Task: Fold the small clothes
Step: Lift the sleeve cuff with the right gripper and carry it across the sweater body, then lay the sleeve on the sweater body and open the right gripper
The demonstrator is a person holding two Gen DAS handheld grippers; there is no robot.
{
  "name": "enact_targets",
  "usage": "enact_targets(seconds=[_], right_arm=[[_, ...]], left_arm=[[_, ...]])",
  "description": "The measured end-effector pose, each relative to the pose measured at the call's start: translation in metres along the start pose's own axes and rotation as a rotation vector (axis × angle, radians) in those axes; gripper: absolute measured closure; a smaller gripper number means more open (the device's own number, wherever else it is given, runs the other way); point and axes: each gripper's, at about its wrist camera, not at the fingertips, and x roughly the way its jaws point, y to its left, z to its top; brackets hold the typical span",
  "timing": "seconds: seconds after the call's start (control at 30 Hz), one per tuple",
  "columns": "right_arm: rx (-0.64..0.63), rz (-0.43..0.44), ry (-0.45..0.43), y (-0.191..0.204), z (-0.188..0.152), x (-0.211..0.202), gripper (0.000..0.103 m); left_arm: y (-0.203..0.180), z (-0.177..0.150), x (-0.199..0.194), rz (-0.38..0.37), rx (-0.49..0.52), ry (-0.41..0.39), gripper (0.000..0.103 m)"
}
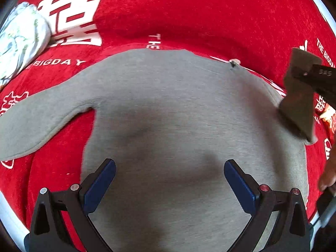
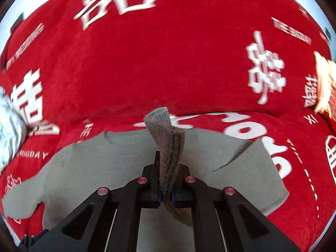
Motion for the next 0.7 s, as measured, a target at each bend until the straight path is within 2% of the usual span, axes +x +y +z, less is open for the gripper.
enact_targets(seconds=[0.2, 0.33, 0.7], right_arm=[[-0.067, 0.041, 0.043, 0.042, -0.014, 0.012, 0.097], [-0.078, 0.103, 0.064, 0.07, -0.019, 0.013, 0.097], [-0.227, 0.183, 0.082, 0.153, -0.035, 0.016, 0.097]], left_arm=[[0.021, -0.002, -0.012, -0.014, -0.041, -0.018, 0.0], [0.034, -0.003, -0.023, -0.021, -0.065, -0.039, 0.0], [0.071, -0.009, -0.039, -0.015, -0.147, -0.064, 0.0]])
